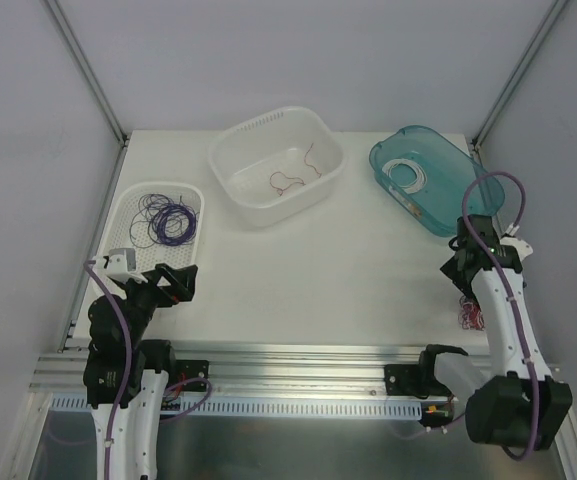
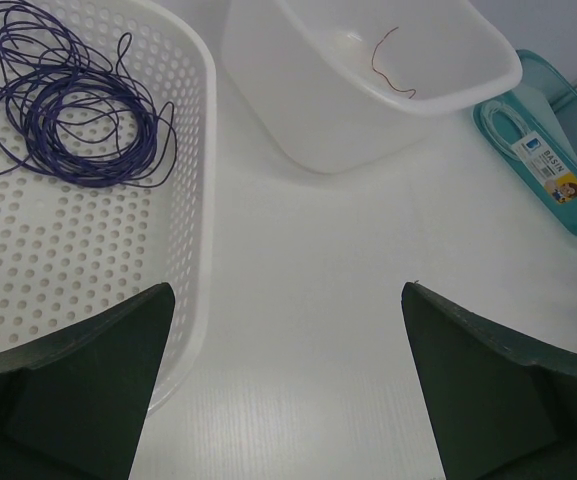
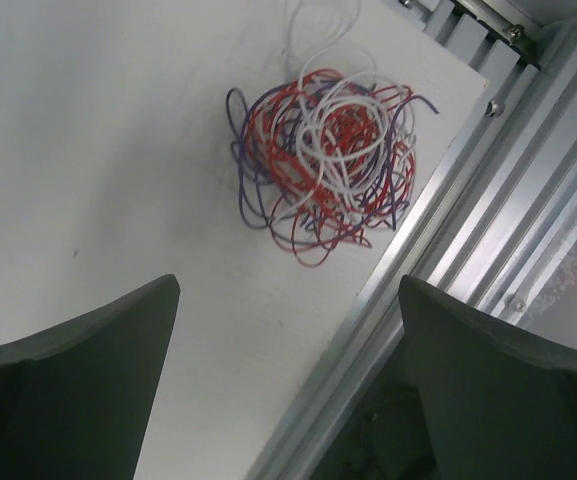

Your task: Untangle the cables

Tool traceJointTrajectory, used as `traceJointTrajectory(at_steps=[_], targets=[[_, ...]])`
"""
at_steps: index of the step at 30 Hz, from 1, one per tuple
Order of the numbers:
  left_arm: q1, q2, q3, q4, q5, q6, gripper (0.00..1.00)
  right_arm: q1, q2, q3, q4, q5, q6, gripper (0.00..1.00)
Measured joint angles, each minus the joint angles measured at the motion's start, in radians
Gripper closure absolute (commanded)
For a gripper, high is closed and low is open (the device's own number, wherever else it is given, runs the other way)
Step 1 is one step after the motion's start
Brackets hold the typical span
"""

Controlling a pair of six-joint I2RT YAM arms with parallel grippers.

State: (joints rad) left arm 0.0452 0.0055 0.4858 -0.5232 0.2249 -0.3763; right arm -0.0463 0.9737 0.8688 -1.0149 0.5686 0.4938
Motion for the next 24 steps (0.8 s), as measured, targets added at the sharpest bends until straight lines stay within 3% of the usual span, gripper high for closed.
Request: traceJointTrajectory(at_steps=[6,12,13,16,21,22,24], targets=[[0.0,0.0,0.0,-0.001,0.0,-0.007,0.01,-0.195,0.198,-0.012,0.14,-0.014,0.034,0.03],[0.0,0.0,0.0,-0.001,0.0,-0.008,0.01,-0.278,0.367,-0.085,0.272,-0.099,0.034,0.03],[0.0,0.0,0.0,-0.001,0.0,-0.009,0.01,-0.287,0.386,-0.101,0.289,-0.114,0.034,0.09],[0.0,0.0,0.001,-0.001,-0.001,-0.013,0.01,-0.301,0.426,-0.131,0.313,-0.14,0.009,0.45],[0.0,0.076,0.03,-0.005,0.0,-0.09,0.01,-0.253,0.451,-0.113,0.32,-0.147,-0.044,0.78],[0.0,0.121,0.04,-0.004,0.003,-0.111,0.01,-0.211,0.451,-0.108,0.319,-0.138,-0.045,0.9],[0.0,0.224,0.065,-0.009,0.015,-0.142,0.01,-0.086,0.451,-0.093,0.319,-0.138,-0.053,0.97]])
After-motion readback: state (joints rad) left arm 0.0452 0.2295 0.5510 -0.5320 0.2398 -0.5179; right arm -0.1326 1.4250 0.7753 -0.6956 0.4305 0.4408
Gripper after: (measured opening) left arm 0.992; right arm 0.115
